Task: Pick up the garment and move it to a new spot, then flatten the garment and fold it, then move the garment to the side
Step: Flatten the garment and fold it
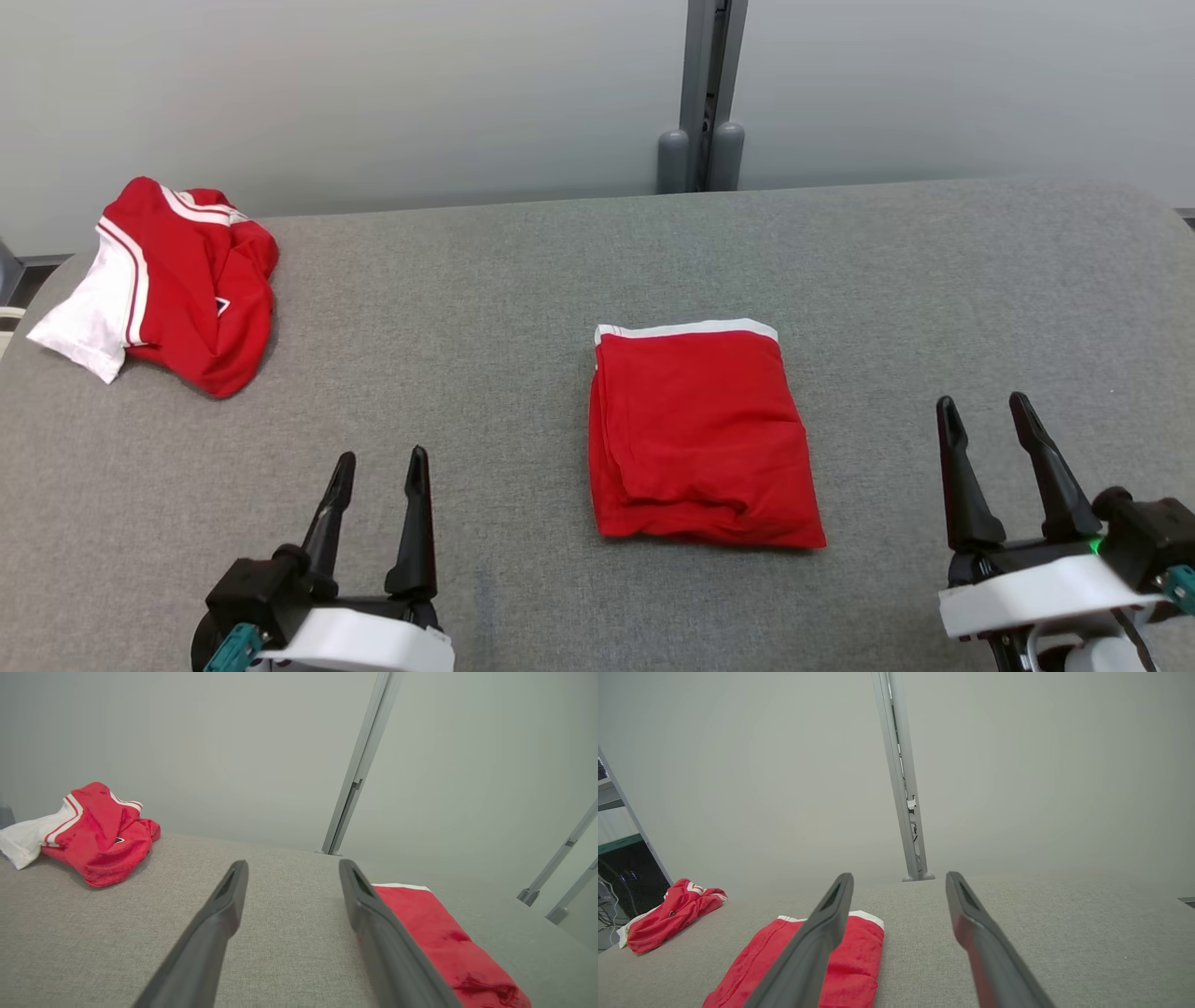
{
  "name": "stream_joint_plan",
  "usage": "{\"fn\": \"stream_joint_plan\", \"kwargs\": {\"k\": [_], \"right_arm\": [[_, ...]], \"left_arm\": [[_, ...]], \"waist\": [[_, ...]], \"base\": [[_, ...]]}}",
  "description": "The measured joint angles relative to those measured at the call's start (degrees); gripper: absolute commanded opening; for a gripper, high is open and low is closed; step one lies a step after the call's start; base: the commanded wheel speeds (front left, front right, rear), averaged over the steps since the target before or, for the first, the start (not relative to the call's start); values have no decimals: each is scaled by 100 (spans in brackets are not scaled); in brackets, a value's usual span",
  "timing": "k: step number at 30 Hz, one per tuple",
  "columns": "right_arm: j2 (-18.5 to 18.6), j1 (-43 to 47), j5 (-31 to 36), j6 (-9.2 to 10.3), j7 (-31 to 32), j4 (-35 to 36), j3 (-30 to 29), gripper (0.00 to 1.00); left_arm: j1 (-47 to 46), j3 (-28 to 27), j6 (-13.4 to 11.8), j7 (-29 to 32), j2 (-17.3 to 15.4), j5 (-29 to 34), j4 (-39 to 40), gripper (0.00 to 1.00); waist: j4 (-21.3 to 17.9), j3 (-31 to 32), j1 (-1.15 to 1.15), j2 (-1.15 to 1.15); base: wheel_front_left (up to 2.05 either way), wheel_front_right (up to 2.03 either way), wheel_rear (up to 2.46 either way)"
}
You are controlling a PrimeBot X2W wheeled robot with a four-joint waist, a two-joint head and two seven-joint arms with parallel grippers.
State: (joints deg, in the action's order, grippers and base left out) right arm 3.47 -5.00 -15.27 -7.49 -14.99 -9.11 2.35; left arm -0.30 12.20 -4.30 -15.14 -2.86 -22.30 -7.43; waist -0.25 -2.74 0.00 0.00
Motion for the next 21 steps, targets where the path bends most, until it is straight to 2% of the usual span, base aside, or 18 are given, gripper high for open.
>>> {"fn": "stream_joint_plan", "kwargs": {"k": [9, 21], "right_arm": [[-59, 327, -93, 0, 0, 242, -88, 100], [-64, 353, -91, 0, 0, 145, -36, 100]], "left_arm": [[293, -231, 30, 0, 3, 102, 68, 100], [428, -133, 2, 0, 7, 60, 83, 100]], "waist": [[-84, 108, 0, 0], [-39, 207, 0, 0]], "base": [[0, 0, 0], [0, 0, 0]]}}
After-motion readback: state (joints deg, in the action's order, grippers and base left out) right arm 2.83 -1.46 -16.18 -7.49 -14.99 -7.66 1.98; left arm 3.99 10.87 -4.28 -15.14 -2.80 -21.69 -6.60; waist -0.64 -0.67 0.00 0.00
